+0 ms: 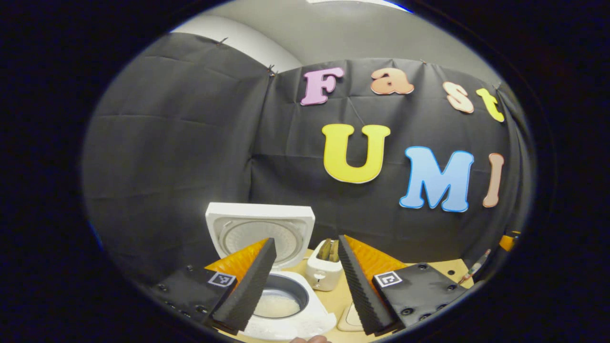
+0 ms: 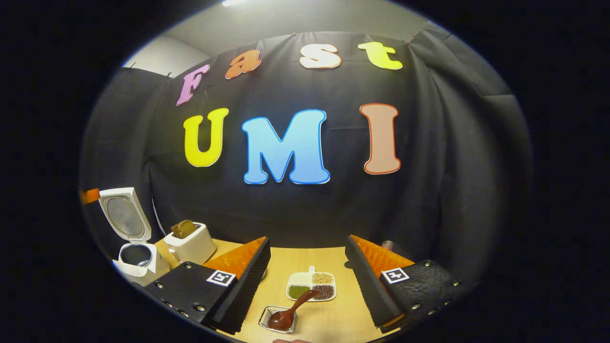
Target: Close the left gripper, press the button to open the rice cooker; take a wooden spoon from the chopstick holder with the right hand, scoop a spoonful of rice and pour it into the rice cooker, then put the wooden spoon back into the chopstick holder.
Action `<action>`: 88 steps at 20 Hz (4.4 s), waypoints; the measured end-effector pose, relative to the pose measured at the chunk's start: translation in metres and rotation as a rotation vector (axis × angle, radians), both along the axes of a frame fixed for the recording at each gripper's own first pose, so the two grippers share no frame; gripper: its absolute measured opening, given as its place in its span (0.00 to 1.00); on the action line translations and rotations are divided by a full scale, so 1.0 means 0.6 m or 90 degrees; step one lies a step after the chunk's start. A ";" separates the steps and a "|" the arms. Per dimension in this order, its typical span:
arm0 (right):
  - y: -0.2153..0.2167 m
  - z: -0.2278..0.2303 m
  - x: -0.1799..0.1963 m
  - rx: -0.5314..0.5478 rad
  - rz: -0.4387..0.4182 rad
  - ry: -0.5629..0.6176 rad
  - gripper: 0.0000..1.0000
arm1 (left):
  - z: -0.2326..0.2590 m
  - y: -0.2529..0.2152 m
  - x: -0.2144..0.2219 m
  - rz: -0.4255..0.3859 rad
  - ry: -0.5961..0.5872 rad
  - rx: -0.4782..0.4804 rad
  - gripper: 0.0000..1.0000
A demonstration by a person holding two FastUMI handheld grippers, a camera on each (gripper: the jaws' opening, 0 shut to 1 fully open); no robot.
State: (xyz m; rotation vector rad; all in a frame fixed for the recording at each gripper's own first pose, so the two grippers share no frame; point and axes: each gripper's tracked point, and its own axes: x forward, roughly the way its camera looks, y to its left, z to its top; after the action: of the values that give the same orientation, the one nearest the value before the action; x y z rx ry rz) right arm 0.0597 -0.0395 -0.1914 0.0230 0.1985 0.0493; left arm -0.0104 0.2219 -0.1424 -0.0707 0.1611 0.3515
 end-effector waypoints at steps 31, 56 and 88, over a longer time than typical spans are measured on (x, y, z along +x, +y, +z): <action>0.053 -0.353 0.087 0.197 0.055 0.262 0.19 | -0.060 -0.151 -0.023 -0.068 0.082 0.025 0.90; 0.255 -0.076 0.040 0.207 0.079 0.114 0.05 | 0.008 -0.100 0.016 -0.225 -0.021 -0.049 0.90; 0.421 -0.279 0.085 0.303 0.180 0.292 0.05 | 0.029 -0.048 -0.038 -0.126 -0.027 -0.023 0.90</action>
State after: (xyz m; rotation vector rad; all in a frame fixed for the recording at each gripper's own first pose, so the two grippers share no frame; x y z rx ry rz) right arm 0.1106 0.2133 -0.3590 0.4836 0.6448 0.3749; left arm -0.0330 0.1930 -0.1248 -0.0964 0.1317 0.1492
